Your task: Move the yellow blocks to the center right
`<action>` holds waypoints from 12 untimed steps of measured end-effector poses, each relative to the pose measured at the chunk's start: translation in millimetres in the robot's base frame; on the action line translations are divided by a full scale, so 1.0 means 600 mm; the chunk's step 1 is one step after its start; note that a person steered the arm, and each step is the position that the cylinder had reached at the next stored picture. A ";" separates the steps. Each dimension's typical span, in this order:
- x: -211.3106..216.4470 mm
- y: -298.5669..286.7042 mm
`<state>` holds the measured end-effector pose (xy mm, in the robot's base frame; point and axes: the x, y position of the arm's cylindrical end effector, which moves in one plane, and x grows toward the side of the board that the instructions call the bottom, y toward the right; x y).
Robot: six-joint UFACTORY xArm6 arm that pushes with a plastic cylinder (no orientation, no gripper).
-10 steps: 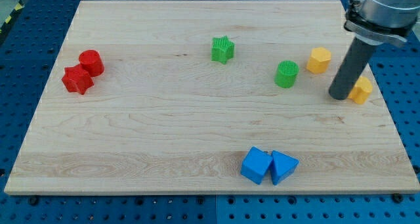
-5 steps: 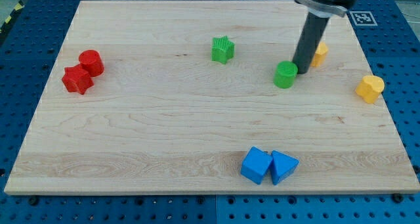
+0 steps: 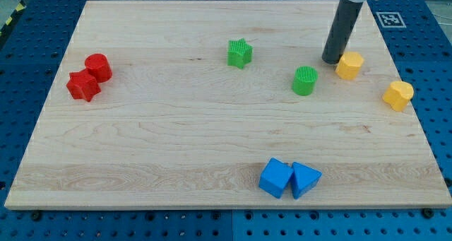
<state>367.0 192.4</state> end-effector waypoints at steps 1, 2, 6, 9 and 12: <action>0.005 0.031; 0.015 0.052; 0.058 0.029; 0.058 0.061; 0.034 0.072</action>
<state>387.4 235.4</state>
